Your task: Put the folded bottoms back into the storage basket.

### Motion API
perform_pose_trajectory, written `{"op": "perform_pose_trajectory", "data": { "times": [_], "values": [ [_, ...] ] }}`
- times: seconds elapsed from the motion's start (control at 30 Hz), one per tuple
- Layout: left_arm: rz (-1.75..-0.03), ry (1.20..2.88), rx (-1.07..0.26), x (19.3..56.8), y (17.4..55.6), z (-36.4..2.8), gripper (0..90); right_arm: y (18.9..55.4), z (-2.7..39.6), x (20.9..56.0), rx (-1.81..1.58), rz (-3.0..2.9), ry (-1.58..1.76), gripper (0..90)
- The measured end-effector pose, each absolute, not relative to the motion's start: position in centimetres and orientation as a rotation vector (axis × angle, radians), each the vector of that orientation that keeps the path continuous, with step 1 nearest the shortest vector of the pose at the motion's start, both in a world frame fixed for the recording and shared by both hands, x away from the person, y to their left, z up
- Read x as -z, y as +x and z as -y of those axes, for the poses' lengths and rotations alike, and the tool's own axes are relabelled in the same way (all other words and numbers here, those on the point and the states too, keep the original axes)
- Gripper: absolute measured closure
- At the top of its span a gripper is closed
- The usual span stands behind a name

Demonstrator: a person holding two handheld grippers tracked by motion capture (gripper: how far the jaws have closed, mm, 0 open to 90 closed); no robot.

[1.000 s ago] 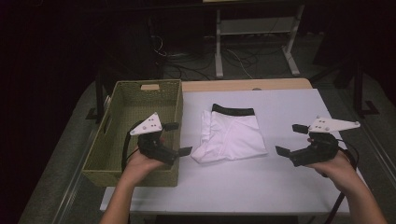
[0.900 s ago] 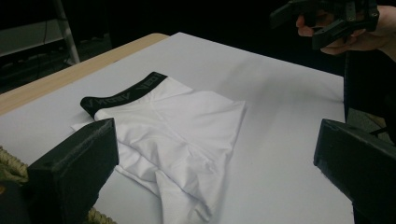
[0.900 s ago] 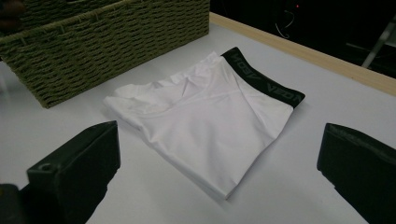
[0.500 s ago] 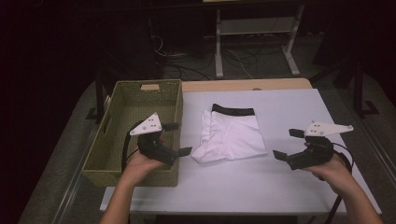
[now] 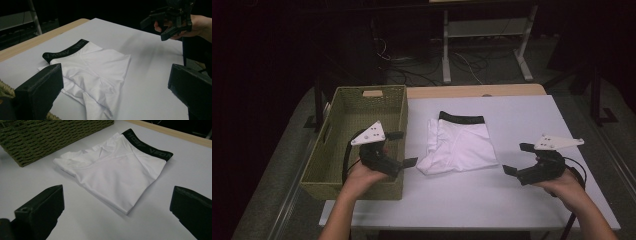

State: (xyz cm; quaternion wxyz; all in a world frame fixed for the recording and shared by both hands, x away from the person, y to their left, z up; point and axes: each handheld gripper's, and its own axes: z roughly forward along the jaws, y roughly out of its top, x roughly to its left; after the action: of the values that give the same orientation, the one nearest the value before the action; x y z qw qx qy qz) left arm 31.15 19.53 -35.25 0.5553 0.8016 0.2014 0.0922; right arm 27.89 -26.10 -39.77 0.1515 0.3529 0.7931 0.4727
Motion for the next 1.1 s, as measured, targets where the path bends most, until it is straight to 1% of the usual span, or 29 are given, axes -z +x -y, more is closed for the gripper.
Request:
{"op": "perform_pose_trajectory", "data": {
  "times": [0.53,1.1],
  "values": [
    [-0.472,1.890,-0.219,35.2,31.1,-19.5,0.0,28.3,25.9,41.7,-1.321,-2.280,1.057,0.0],
    [-0.474,1.887,-0.218,35.2,31.1,-19.4,0.1,29.2,25.6,42.3,-1.316,-2.280,1.068,0.0]
  ]
}}
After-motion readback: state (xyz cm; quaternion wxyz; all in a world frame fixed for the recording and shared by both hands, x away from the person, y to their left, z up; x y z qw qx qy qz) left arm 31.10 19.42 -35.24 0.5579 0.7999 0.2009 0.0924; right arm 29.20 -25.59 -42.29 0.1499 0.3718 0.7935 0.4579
